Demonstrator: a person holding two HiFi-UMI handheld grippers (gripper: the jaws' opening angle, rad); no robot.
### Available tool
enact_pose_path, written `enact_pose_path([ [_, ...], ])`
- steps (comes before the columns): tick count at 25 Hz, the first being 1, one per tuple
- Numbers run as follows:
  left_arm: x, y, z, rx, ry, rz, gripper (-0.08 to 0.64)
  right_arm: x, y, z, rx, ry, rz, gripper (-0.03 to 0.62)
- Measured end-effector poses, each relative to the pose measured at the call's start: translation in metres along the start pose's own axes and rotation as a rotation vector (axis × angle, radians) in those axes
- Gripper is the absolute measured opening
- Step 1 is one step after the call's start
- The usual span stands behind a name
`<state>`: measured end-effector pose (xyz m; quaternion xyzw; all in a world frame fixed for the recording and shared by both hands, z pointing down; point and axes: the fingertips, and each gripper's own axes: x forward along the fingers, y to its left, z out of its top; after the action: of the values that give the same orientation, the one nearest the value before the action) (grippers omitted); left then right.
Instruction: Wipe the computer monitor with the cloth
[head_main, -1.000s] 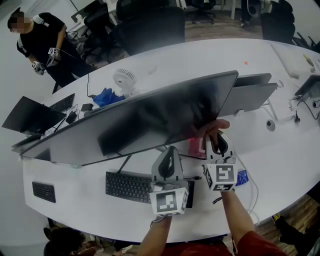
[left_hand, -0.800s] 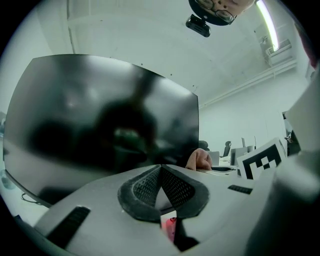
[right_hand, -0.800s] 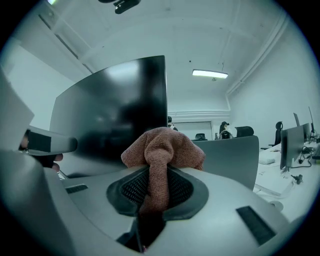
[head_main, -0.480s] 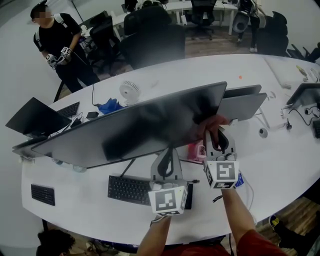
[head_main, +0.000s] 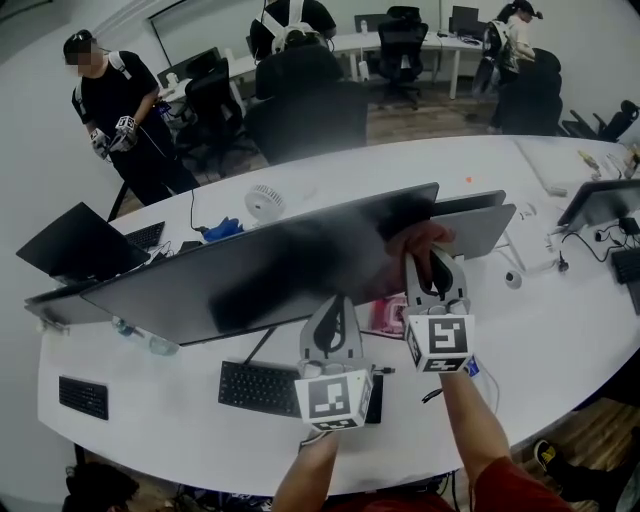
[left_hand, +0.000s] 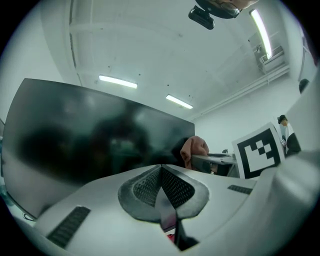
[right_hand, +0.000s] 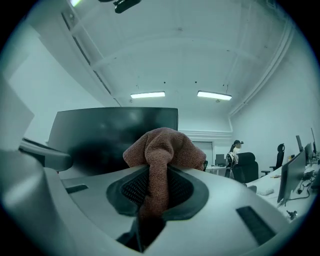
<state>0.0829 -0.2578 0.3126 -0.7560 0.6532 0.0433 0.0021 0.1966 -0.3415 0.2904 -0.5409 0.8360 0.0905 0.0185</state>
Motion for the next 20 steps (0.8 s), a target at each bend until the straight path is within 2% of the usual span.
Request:
enact_pose_path([
  [13,-0.016,0.000,0.046,0.007,-0.070,-0.018,0.023,0.007,-0.006,0.076,-0.047,-0.081,-0.013,0.077],
  [20,-0.019,0.001,0.059,0.024,-0.086,-0.017,0.023,0.007,-0.004,0.083,-0.049,-0.076,-0.017,0.077],
])
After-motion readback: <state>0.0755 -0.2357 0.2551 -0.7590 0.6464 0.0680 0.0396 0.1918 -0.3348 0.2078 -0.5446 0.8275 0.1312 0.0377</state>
